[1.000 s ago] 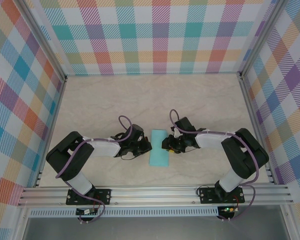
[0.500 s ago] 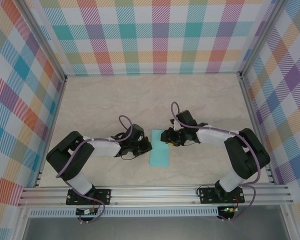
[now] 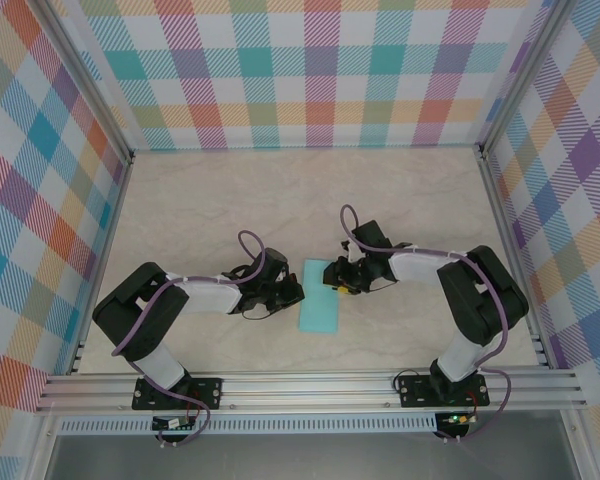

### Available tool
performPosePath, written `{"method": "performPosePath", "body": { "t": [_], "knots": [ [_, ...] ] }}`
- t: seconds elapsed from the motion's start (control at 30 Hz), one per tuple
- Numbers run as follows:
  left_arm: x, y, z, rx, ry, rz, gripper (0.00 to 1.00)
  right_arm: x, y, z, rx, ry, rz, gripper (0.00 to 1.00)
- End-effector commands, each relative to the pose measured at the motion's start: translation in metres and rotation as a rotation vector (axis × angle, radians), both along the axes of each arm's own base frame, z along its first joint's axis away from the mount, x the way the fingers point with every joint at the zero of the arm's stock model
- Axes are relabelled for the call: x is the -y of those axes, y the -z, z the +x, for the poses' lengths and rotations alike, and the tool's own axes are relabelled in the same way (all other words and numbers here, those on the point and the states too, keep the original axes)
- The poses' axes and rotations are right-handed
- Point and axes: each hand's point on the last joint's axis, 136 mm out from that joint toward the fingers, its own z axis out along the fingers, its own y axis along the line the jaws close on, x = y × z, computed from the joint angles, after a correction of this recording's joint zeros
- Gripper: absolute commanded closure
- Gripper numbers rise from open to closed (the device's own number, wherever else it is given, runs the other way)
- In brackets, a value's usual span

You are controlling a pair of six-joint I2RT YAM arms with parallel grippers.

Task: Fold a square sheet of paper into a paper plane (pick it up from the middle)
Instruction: Fold the square sheet of paper in half at the center of the table.

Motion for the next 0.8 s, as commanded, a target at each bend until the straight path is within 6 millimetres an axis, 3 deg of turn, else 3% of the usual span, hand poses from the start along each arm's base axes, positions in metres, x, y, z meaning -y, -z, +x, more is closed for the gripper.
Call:
{"method": "performPosePath", "body": {
  "t": [0.0,0.47,0.77],
  "knots": [
    [-0.035,0.044,-0.031,-0.121,-0.002,0.191,0.99,-0.007,-0.026,0.013,0.065,-0.028,0.045,0.62],
    [-0.037,0.045,-0.032,-0.122,-0.004,0.198,0.99,0.004,0.02,0.013,-0.031,0.004,0.005,0.61],
    [-0.039,0.045,-0.033,-0.126,-0.004,0.207,0.99,-0.003,-0.024,0.034,0.045,-0.001,0.072,0.59]
  ]
}}
